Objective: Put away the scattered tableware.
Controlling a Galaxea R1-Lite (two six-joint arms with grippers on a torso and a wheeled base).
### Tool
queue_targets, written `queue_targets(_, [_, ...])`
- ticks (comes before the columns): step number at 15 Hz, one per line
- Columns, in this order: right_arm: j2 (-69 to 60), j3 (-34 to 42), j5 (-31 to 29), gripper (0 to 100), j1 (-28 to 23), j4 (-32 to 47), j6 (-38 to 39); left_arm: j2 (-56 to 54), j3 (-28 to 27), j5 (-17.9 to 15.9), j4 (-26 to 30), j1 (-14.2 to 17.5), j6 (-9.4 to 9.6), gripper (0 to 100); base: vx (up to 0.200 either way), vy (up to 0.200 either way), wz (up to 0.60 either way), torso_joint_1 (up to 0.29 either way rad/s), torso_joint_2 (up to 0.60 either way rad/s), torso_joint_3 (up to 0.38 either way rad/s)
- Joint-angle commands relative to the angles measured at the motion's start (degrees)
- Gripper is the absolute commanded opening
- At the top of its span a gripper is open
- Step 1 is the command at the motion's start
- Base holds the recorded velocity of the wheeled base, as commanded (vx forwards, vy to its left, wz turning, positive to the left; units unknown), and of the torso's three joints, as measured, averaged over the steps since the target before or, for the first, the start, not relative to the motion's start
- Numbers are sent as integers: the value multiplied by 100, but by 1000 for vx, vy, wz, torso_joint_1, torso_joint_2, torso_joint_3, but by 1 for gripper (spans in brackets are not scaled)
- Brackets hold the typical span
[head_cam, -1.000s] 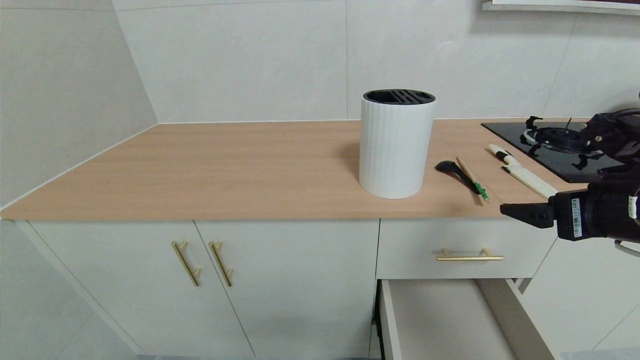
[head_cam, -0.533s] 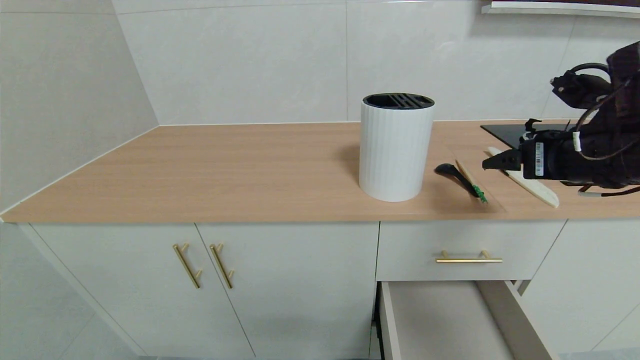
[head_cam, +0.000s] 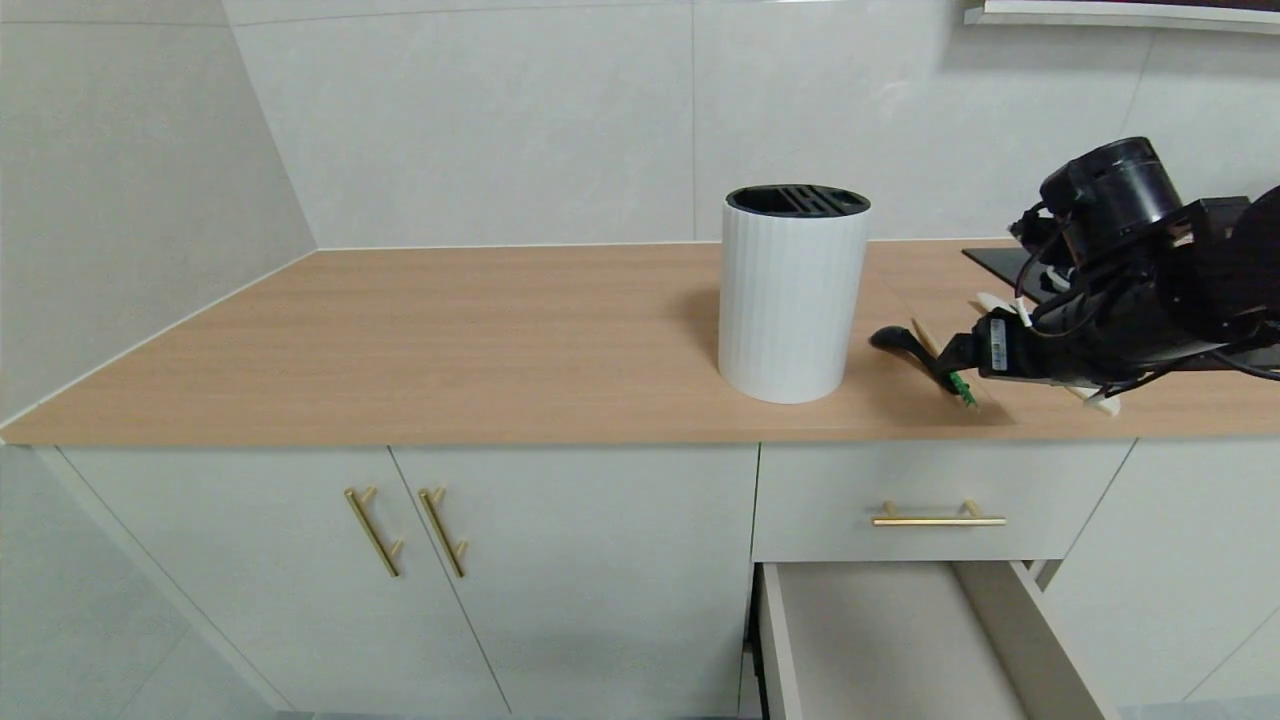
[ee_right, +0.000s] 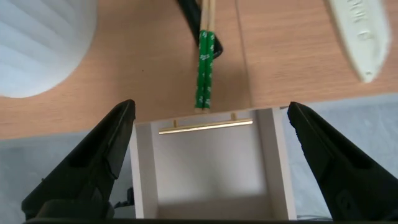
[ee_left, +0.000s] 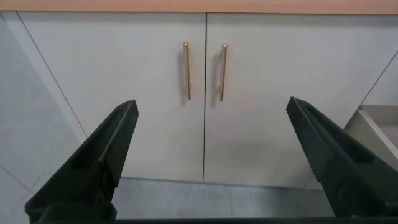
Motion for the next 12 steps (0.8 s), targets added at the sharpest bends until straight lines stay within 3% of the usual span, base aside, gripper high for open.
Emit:
queue_targets(1, [339,-44,-19,100,24,-41,3,2,2,2,-1,0,-4,100,0,0,0,0,0,0])
queue_targets(12, [840,-229,-142,100,-20,-58,100,2,2,2,-1,0,-4,100,0,0,0,0,0,0])
